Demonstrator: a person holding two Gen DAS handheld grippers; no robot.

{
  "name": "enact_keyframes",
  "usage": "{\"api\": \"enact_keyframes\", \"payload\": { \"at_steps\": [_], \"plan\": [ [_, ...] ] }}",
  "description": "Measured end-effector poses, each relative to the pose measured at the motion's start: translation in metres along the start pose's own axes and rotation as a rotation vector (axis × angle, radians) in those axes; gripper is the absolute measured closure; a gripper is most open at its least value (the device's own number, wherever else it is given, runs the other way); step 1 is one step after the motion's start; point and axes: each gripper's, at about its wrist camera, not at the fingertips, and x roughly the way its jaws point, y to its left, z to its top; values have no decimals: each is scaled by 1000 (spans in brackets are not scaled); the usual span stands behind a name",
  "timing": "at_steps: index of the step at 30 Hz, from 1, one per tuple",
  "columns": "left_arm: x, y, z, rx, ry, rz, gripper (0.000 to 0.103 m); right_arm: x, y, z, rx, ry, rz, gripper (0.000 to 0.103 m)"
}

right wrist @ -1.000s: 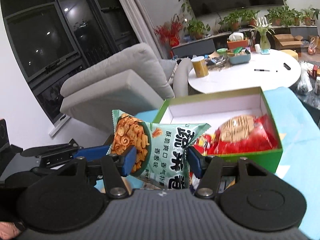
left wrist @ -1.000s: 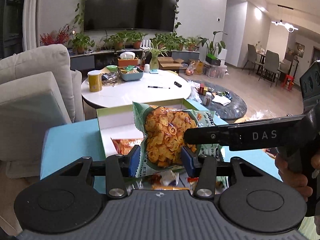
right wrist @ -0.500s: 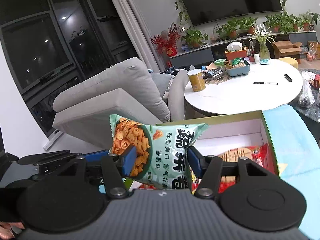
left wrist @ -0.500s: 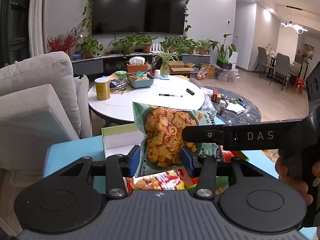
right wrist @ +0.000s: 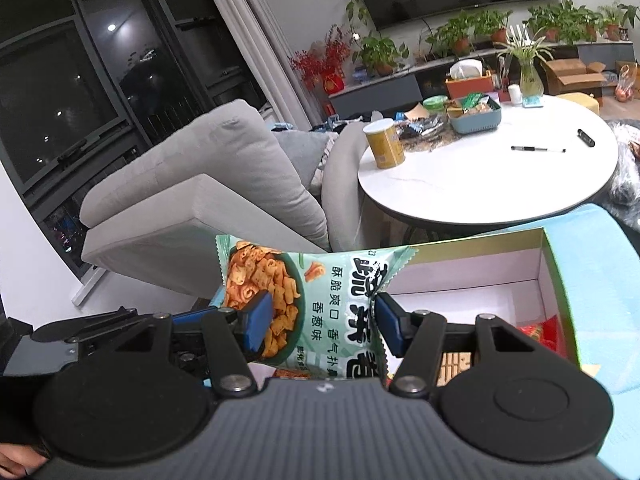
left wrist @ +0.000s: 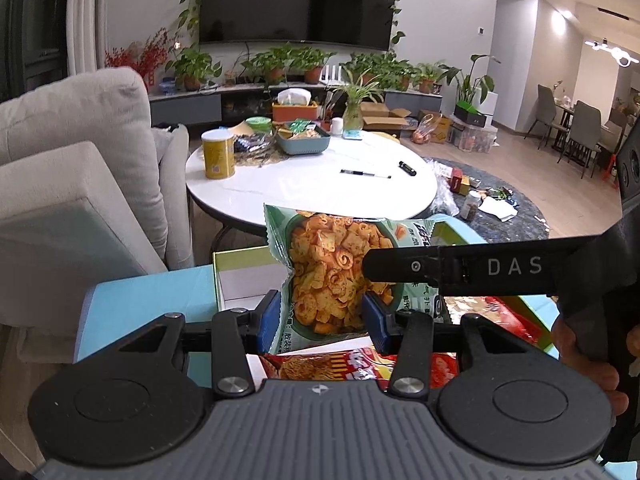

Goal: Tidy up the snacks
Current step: 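Carry the green-white chip bag into the green box and release it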

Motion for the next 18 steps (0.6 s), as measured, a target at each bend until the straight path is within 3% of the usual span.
{"api": "enact_keyframes", "payload": {
  "at_steps": [18],
  "plan": [
    [40, 19, -3, -24, 66, 22, 61, 37, -6, 0, 6, 75, -15, 25]
  ]
}}
